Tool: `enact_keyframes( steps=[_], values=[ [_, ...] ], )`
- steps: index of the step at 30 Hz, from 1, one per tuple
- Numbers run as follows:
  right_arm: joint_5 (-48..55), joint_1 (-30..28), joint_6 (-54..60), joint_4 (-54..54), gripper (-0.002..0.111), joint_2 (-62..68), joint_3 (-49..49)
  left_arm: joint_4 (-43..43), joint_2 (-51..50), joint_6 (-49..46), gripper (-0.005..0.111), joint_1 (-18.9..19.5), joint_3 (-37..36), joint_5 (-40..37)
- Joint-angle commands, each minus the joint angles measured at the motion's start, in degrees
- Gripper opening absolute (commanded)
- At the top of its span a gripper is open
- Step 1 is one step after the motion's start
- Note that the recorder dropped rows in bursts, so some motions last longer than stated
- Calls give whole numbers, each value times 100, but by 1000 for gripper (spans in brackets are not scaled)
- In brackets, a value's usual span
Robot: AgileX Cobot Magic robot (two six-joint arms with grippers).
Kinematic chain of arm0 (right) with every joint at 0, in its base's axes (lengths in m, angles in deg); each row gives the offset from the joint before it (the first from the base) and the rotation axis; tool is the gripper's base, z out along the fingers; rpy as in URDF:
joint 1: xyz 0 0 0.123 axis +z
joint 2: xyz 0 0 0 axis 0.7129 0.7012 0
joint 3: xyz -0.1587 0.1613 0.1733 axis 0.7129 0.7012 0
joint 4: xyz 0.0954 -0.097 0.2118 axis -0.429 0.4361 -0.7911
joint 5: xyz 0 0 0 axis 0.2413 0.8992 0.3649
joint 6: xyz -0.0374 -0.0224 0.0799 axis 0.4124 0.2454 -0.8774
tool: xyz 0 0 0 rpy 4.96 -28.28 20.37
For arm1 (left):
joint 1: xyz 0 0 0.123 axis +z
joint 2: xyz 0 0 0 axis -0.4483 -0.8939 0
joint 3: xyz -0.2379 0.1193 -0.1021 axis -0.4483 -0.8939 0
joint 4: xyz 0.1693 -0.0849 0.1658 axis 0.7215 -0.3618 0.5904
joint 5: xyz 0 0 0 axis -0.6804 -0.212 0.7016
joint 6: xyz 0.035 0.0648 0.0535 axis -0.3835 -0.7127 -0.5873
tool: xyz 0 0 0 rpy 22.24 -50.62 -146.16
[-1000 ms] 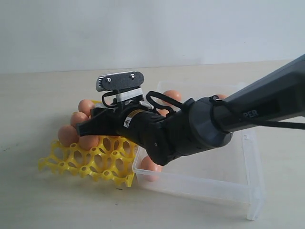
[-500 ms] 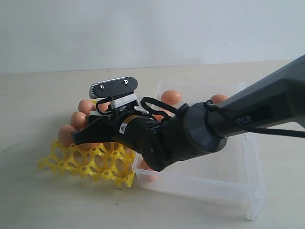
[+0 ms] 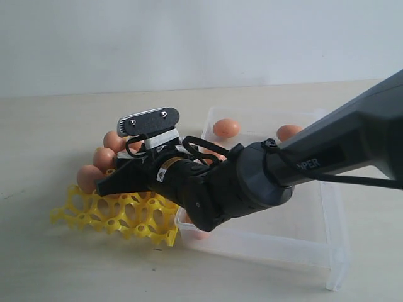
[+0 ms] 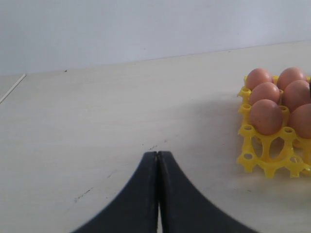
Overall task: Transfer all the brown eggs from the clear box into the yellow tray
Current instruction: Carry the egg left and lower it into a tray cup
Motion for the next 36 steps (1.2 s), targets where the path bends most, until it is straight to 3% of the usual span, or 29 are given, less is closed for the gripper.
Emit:
enact_keyframes(
  steps=[1, 26, 36],
  values=[
    [137, 11, 29, -52, 0, 80, -2, -38, 32, 25, 0, 7, 23, 79],
    [356, 11, 496, -30, 1, -176, -2, -38, 32, 25, 0, 7, 23, 79],
    [281, 11, 485, -16, 49, -176, -2, -38, 32, 25, 0, 7, 23, 79]
  ],
)
